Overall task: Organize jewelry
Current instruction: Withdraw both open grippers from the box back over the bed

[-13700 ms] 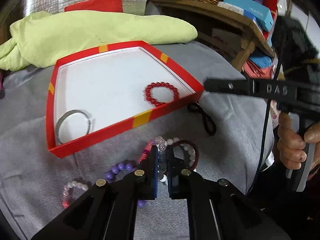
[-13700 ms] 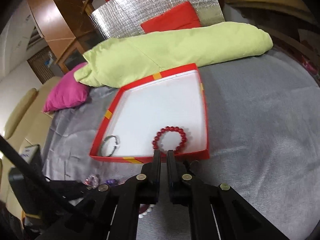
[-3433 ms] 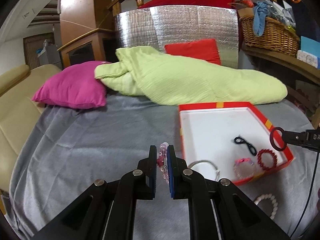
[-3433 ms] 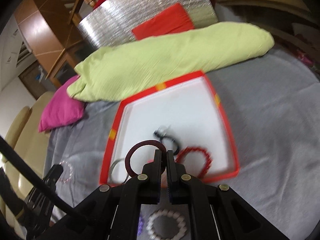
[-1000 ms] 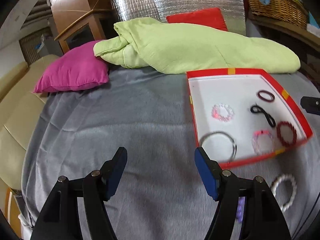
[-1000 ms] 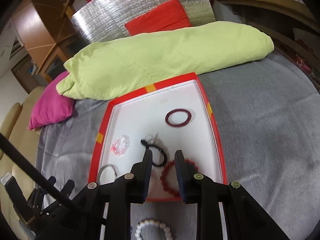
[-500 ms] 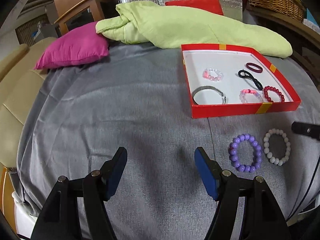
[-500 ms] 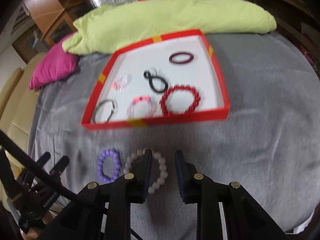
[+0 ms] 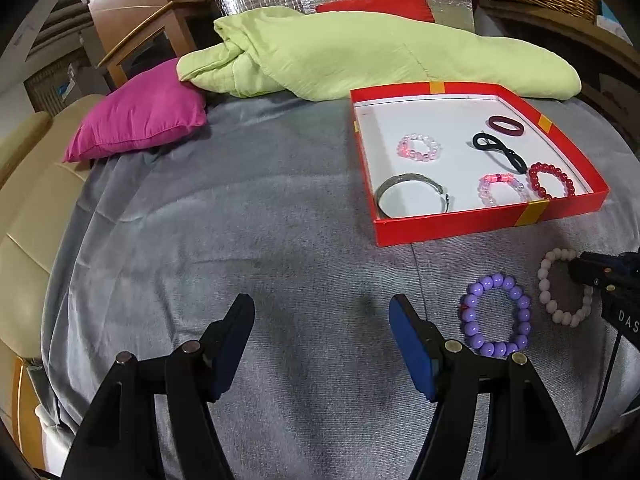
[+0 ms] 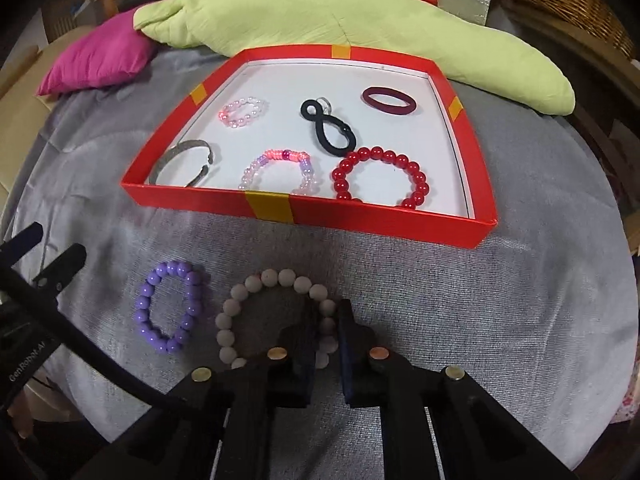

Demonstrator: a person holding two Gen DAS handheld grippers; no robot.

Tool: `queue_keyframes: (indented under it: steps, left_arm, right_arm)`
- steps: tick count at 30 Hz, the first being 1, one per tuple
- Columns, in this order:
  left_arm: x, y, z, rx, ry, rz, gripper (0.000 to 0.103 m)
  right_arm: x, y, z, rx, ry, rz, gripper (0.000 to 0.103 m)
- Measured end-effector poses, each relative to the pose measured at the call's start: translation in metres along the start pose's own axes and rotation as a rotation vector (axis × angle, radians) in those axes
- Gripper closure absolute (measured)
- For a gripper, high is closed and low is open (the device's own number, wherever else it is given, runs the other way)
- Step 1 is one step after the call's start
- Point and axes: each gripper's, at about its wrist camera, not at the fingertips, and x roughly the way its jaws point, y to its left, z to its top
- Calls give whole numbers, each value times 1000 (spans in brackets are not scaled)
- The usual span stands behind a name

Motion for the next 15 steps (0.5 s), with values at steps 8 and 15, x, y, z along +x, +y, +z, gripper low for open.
queue_keyframes:
  steps: [8, 15]
  left_arm:
    - [2, -13, 0, 45, 6, -36, 32]
    - [11, -16, -2, 21, 54, -115, 32]
  right_arm:
    - [-2, -39, 2, 92, 19, 12, 93]
    - [-5, -44, 0, 92, 32, 35, 92]
